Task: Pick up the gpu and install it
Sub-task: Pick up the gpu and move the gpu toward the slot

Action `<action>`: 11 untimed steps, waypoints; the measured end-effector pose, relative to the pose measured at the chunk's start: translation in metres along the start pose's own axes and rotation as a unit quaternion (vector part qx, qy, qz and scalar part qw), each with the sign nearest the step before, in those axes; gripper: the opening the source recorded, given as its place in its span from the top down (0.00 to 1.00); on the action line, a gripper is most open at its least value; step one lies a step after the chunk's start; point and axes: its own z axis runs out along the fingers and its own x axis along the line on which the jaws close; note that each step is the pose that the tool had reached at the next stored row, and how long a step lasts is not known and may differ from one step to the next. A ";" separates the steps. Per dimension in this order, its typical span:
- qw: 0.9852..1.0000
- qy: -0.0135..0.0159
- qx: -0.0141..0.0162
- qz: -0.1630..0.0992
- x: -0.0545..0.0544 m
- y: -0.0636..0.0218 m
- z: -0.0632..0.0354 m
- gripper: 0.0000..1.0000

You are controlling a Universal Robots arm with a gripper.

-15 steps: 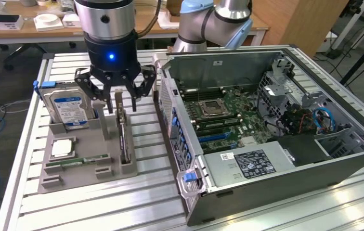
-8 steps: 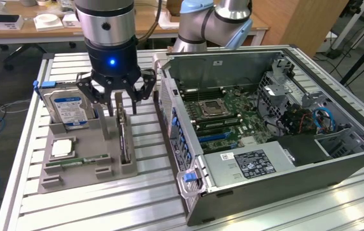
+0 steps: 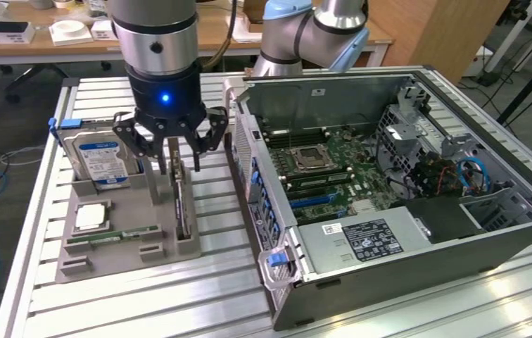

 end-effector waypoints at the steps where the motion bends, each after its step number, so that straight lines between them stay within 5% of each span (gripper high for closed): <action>1: 1.000 0.000 0.000 0.000 0.000 -0.0002 0.0014 0.47; 11: 1.000 0.000 0.000 0.000 0.000 -0.0019 0.0137 0.47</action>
